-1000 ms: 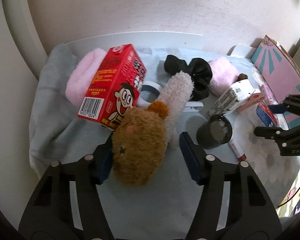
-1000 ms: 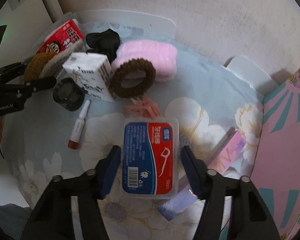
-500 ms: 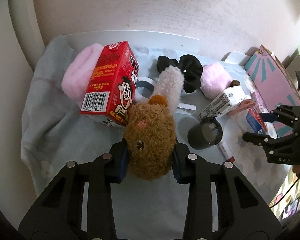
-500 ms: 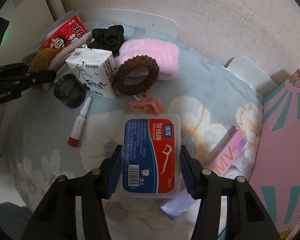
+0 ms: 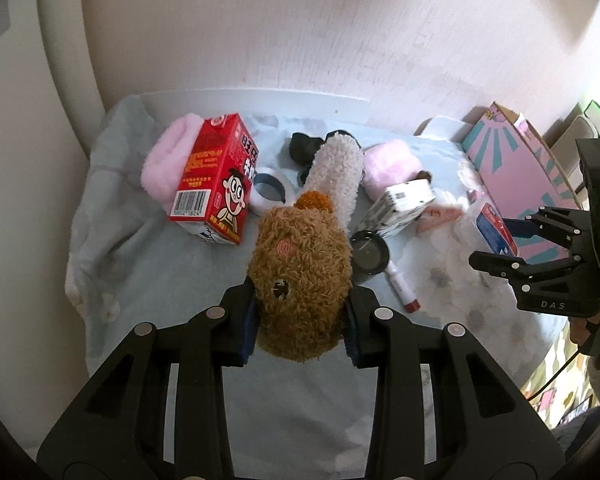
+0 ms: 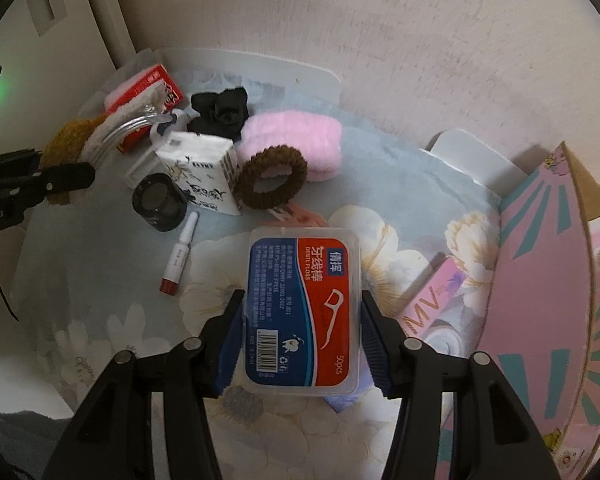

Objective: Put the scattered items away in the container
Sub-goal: 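Grasp the brown plush bear with the left gripper while the right grasps the floss box, then carry the bear and floss box into the cardboard box and open both grippers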

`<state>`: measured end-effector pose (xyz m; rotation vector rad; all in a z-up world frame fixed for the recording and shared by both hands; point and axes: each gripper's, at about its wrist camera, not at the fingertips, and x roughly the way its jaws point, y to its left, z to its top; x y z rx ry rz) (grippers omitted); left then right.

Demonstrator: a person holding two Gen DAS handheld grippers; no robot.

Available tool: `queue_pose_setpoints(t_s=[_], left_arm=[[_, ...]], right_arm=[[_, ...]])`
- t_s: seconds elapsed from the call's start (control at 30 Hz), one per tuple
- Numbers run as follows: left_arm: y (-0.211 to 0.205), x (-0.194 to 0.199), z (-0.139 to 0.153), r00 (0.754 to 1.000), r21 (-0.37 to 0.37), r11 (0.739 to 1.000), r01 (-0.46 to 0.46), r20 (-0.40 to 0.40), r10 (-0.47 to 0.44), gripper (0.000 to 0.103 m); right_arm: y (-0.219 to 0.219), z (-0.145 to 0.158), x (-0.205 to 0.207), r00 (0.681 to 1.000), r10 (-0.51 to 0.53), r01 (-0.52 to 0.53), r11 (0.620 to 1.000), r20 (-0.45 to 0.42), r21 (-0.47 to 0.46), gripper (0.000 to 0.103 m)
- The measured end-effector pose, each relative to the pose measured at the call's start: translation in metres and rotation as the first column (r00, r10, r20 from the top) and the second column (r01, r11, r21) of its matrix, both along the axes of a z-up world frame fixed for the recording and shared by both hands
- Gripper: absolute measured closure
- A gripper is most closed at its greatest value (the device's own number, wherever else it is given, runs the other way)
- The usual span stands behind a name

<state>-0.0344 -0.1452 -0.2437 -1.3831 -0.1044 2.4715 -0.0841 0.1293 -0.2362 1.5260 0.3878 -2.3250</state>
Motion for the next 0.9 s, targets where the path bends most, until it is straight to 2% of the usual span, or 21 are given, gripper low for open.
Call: queue_pose_setpoints(t_s=[0.23,0.37,0.5,0.73,0.9], left_arm=[[0.004,0.016,0.044,0.998,0.007,0.999,-0.035,-0.053,0.035,0.072],[0.018,0.023,0.080,0.993,0.017,0.999,-0.034,-0.114,0.035,0.072],[0.040,0.029,0.113,0.986,0.012,1.000,-0.005,-0.167,0.007,0.072],[0.102,0.033,0.161,0.970,0.018,0.997,0.081,-0.233,-0.075,0.072],[0.159,0.028,0.182,0.953,0.027,0.985,0.171,-0.257,-0.158,0.072]], right_arm=[[-0.001,0.014,0.043,0.999,-0.017,0.016,0.999,-0.034,-0.039,0.053],[0.012,0.035,0.056,0.997,-0.043,0.037,0.996,-0.069,-0.087,0.053],[0.028,0.070,0.070,0.990,-0.074,0.062,0.993,-0.123,-0.099,0.053],[0.066,0.116,0.081,0.972,-0.116,0.102,0.992,-0.204,-0.078,0.053],[0.104,0.132,0.091,0.956,-0.169,0.153,0.985,-0.242,-0.084,0.053]])
